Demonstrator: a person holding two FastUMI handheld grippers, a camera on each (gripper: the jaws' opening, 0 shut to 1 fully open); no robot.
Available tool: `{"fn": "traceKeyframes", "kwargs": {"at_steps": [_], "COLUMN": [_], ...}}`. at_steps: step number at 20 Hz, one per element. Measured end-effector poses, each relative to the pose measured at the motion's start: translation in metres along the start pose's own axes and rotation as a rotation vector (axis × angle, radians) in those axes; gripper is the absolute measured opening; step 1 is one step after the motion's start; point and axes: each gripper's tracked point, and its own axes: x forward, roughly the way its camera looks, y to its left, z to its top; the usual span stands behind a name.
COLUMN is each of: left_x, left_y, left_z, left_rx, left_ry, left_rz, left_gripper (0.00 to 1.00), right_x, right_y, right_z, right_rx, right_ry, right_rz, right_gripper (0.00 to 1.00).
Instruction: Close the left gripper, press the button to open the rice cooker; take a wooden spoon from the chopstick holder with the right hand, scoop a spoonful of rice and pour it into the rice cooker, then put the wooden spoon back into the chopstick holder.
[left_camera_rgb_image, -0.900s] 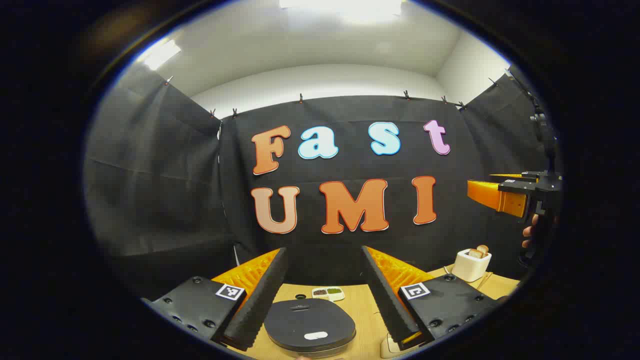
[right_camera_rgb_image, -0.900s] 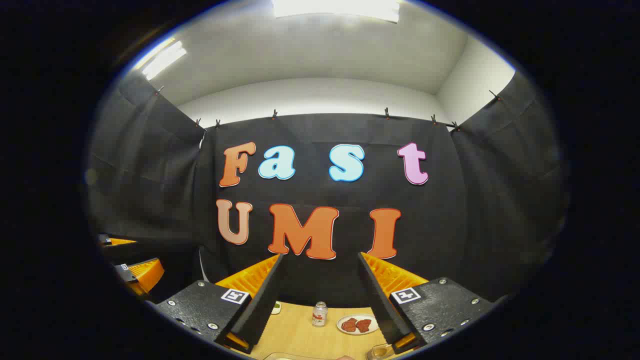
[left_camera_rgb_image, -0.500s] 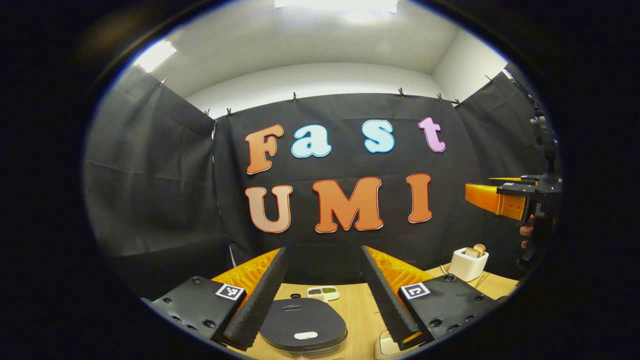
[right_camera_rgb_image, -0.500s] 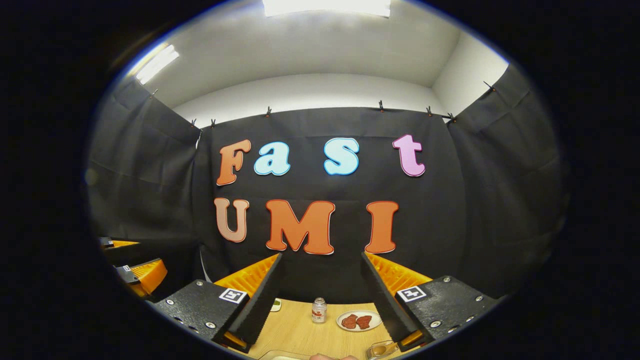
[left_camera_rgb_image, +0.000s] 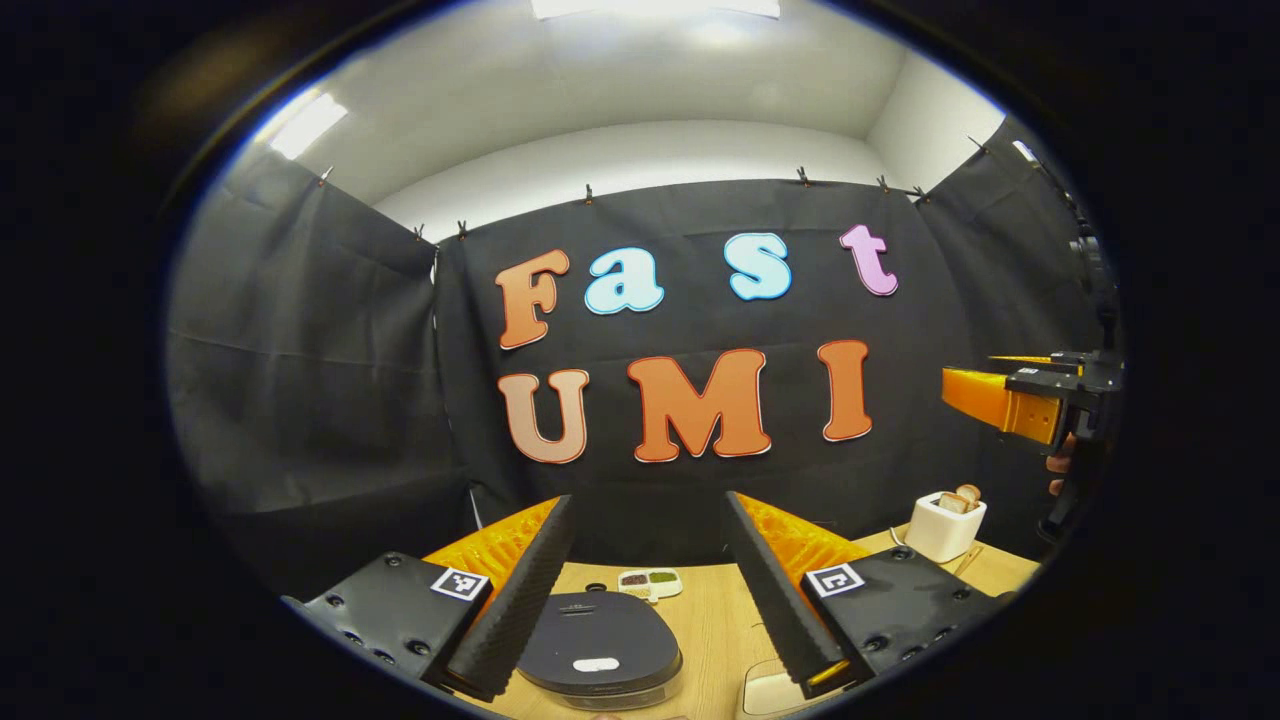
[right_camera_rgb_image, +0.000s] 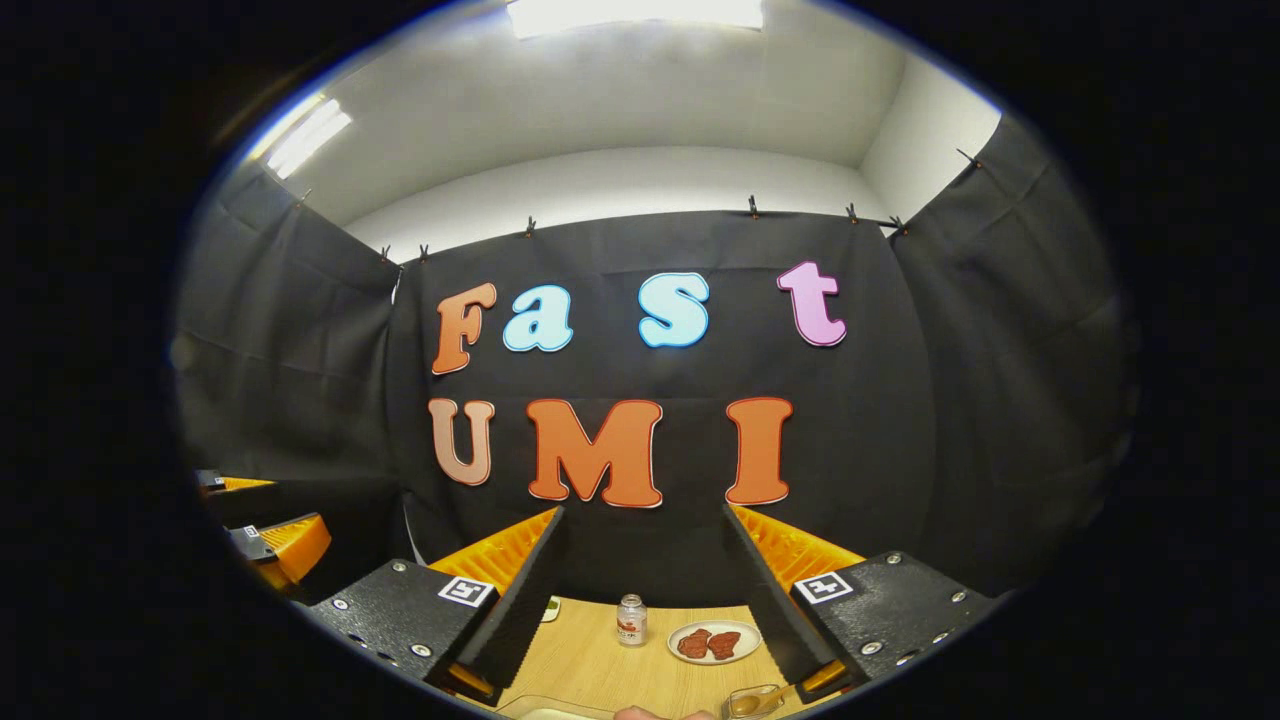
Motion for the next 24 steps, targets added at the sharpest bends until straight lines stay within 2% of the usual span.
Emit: {"fn": "traceKeyframes", "kwargs": {"at_steps": [1, 5, 6, 7, 10, 12, 13, 14, 15, 16, 21, 24], "left_x": [0.0, 0.004, 0.003, 0.006, 0.015, 0.018, 0.022, 0.023, 0.026, 0.028, 0.043, 0.046], "left_y": [0.001, 0.005, 0.008, 0.013, 0.023, 0.038, 0.034, 0.034, 0.044, 0.044, 0.063, 0.074], "left_z": [-0.003, -0.017, -0.02, -0.023, -0.034, -0.051, -0.059, -0.062, -0.077, -0.088, -0.141, -0.169], "left_rx": [0.009, 0.041, 0.046, 0.05, 0.055, 0.059, 0.036, 0.024, 0.019, 0.002, -0.066, -0.142], "left_ry": [0.007, 0.054, 0.065, 0.074, 0.12, 0.17, 0.202, 0.229, 0.267, 0.32, 0.542, 0.666], "left_rz": [0.016, 0.071, 0.089, 0.108, 0.149, 0.207, 0.179, 0.176, 0.204, 0.187, 0.209, 0.203], "left_gripper": [0.94, 0.94, 0.94, 0.94, 0.54, 0.27, 0.14, 0.07, 0.11, 0.06, 0.06, 0.06], "right_x": [0.0, 0.001, 0.003, 0.002, 0.006, 0.009, 0.01, 0.012, 0.013, 0.014, 0.016, 0.014], "right_y": [0.0, -0.022, -0.026, -0.028, -0.035, -0.039, -0.042, -0.043, -0.045, -0.046, -0.05, -0.055], "right_z": [-0.005, -0.02, -0.022, -0.023, -0.028, -0.029, -0.029, -0.029, -0.031, -0.032, -0.041, -0.047], "right_rx": [0.012, 0.005, -0.004, -0.009, -0.013, -0.014, -0.015, -0.018, -0.023, -0.027, -0.035, -0.04], "right_ry": [0.016, 0.053, 0.056, 0.057, 0.07, 0.07, 0.07, 0.07, 0.072, 0.075, 0.101, 0.121], "right_rz": [0.013, -0.008, -0.013, -0.016, -0.025, -0.036, -0.042, -0.048, -0.054, -0.06, -0.08, -0.093], "right_gripper": [0.94, 0.94, 0.97, 0.94, 0.94, 0.94, 0.94, 0.91, 0.94, 0.94, 0.94, 0.94]}}
